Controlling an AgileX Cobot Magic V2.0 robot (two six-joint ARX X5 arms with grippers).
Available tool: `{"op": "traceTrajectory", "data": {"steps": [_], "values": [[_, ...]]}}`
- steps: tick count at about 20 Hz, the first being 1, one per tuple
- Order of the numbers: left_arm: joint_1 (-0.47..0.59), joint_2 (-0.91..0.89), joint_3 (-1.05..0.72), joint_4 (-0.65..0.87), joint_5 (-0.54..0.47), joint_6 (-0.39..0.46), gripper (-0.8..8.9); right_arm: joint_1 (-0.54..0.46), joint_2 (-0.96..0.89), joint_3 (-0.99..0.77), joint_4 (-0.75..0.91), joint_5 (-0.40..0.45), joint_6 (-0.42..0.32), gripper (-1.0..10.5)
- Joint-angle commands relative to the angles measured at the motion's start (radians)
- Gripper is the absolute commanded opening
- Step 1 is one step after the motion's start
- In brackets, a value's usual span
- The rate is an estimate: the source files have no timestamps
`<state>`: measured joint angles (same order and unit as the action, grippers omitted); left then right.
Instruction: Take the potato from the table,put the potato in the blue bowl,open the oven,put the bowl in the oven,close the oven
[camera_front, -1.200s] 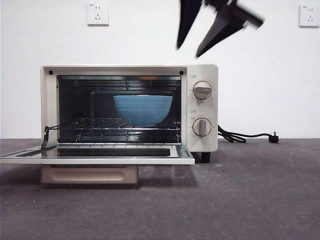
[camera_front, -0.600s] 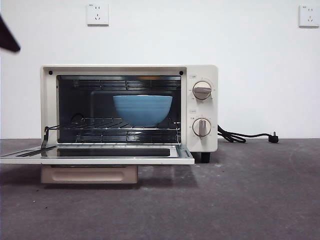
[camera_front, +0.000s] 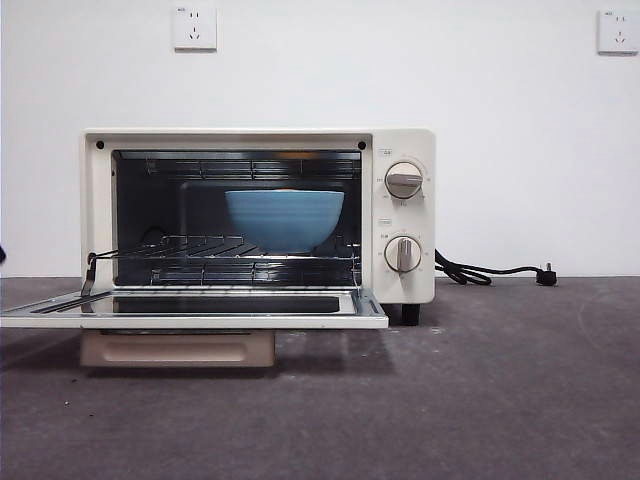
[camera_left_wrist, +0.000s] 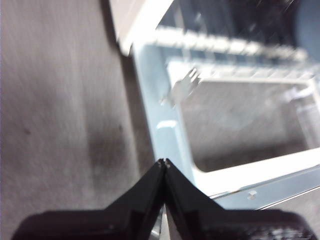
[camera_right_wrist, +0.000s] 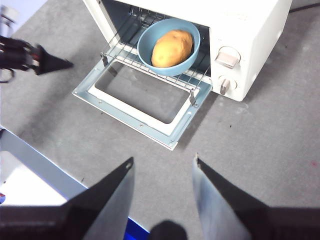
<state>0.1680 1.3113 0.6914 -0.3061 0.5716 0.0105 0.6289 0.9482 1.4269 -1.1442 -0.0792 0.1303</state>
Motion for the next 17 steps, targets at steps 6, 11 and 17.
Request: {"op": "traceTrajectory", "data": {"steps": [6,11,17], "values": [[0.001,0.179,-0.007,0.055,0.002,0.044,-0.08,0.002,-0.001,0.001,0.006,0.0,-0.009,1.9],[-0.007,0.265,-0.007,0.065,0.062,0.047,-0.08,0.002,0.0,0.001,0.017,0.003,-0.009,1.9],[-0.032,0.281,-0.007,0.067,0.183,0.049,-0.08,0.002,0.001,0.001,0.018,0.007,-0.009,1.9]]}}
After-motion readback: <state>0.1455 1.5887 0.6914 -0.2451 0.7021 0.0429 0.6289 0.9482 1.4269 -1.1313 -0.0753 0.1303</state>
